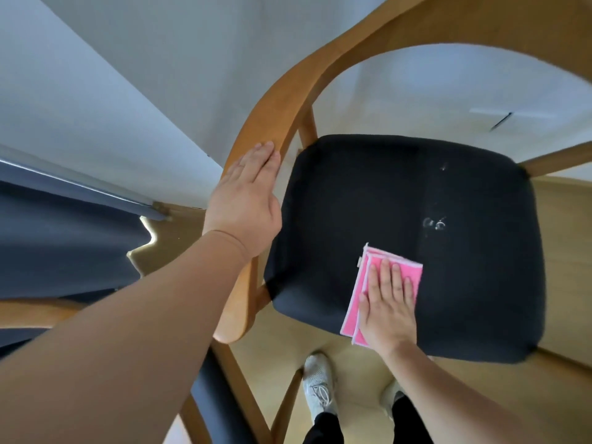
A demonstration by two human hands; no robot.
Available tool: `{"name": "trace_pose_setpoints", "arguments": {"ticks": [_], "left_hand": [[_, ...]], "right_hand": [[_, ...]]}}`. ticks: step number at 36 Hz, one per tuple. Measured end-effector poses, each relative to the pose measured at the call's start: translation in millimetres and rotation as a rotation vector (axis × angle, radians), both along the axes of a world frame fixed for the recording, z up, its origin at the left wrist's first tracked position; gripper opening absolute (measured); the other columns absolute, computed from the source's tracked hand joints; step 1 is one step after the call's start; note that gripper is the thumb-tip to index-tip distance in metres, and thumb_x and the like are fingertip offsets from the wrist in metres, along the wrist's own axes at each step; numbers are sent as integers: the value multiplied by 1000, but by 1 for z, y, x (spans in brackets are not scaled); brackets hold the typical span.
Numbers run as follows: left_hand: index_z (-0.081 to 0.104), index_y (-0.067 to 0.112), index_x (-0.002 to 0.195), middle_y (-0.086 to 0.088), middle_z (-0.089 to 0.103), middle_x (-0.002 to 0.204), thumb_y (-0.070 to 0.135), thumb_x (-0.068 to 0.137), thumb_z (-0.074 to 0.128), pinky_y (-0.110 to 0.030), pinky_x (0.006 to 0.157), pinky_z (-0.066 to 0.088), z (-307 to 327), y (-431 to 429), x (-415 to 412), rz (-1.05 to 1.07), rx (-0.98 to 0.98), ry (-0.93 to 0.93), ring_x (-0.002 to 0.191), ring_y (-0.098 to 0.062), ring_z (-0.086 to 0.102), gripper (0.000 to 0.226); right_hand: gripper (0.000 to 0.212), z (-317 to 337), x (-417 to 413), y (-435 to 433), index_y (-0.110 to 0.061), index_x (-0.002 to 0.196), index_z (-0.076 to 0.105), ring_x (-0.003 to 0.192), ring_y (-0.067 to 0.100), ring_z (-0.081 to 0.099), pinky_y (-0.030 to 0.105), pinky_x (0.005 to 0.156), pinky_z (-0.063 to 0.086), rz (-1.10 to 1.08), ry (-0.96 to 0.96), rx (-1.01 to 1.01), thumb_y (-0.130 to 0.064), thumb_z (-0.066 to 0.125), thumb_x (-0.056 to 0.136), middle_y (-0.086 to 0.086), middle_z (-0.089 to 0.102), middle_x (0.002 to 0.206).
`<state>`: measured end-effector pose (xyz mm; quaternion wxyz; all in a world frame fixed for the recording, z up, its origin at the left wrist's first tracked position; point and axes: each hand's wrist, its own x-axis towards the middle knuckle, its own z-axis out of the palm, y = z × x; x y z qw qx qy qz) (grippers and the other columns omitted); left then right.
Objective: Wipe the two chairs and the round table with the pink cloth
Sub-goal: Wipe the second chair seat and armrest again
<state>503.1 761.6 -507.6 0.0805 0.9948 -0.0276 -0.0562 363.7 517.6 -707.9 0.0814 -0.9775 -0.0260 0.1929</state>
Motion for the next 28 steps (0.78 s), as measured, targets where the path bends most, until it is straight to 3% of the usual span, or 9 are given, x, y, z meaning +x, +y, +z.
{"name": "trace_pose_setpoints", "arguments": {"ticks": [5,10,13,15,18,28], "left_hand": [[16,16,151,2,12,159,20,98,34,-28,115,3,2,-11,-2,24,111,1,146,-15,9,56],[-2,11,151,-6,-3,160,8,93,33,-33,117,-6,0,-28,-12,-98,272,13,146,-21,-6,68],[7,16,152,-1,3,160,6,90,37,-28,114,-9,-13,-52,-22,-236,169,103,146,-17,-3,69],[15,18,151,2,9,159,5,91,41,-25,115,0,-31,-69,-37,-216,81,203,145,-15,5,67],[6,21,152,3,0,160,6,91,43,-31,117,10,-70,-83,-61,-107,66,397,146,-16,1,73],[-4,28,151,3,-20,157,7,85,39,-46,118,-2,-139,-119,-82,-157,47,637,144,-25,-17,81]], "right_hand": [[62,1,-19,-8,-8,153,20,150,27,8,48,121,9,76,-46,14,-36,26,97,6,16,160],[63,4,-17,-6,-8,153,19,148,31,16,49,119,12,43,-31,51,-36,26,97,8,18,160],[63,2,-17,-6,-9,153,19,148,31,18,49,118,14,39,-37,54,-36,27,97,8,20,160],[62,1,-17,-3,-9,153,20,148,30,18,49,118,14,16,-51,61,-36,27,97,5,17,160],[61,1,-17,-1,-10,153,21,148,29,17,48,118,13,16,-80,76,-36,27,98,6,17,160],[62,-6,-30,-38,-12,154,14,148,31,17,49,118,14,-24,-117,39,-36,25,98,7,19,160]]}}
